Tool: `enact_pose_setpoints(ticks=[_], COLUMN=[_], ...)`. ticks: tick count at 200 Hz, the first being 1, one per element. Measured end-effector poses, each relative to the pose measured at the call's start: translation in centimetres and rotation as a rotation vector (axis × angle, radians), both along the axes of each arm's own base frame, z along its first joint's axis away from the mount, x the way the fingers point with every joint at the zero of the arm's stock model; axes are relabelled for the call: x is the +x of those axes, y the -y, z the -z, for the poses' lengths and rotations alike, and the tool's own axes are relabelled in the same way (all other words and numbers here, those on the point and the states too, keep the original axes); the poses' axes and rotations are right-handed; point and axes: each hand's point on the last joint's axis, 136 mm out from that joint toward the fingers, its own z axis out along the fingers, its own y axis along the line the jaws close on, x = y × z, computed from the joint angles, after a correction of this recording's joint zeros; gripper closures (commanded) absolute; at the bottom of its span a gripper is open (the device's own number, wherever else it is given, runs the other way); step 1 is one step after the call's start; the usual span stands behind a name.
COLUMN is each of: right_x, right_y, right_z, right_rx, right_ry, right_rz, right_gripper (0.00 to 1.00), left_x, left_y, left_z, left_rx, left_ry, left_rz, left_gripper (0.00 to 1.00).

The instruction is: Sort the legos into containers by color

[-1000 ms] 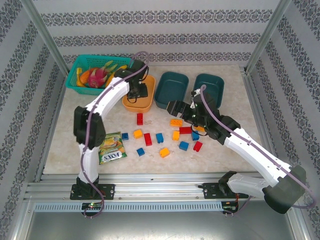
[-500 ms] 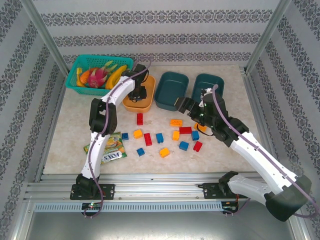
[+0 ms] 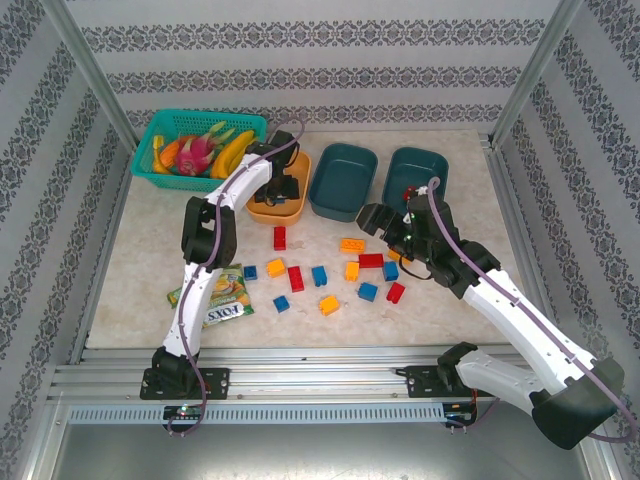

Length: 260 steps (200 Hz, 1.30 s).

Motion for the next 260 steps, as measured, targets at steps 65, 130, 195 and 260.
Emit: enact_pose_setpoints(ticks=[65, 130, 195, 260], right_x=[0.0, -0.1, -0.5, 1.8], right_y=[4.7, 9.4, 10.6, 9.9], right_z=[0.4, 7.4, 15.4, 18.0], right_rx=[-0.132, -0.238, -0.159, 0.104], right_ry=[-0.098, -0.339, -0.576, -0.712], right_rz=[0.131, 0.252, 0.371, 0.712], right_gripper=[0.07, 0.07, 0.12, 0.19], left_x=[-0.4, -13.0, -26.3, -27.4], left_y=[0.5, 1.7, 3.0, 3.2], left_z=[-12.4, -26.6, -16.3, -17.4], left_rx=[-0.109, -0.356, -0.455, -0.514], left_ry=[0.205, 0.479, 0.298, 0.352], left_rz=[0.004, 0.111, 0.156, 0.143], left_gripper=[0.13, 0.11, 0.11, 0.11])
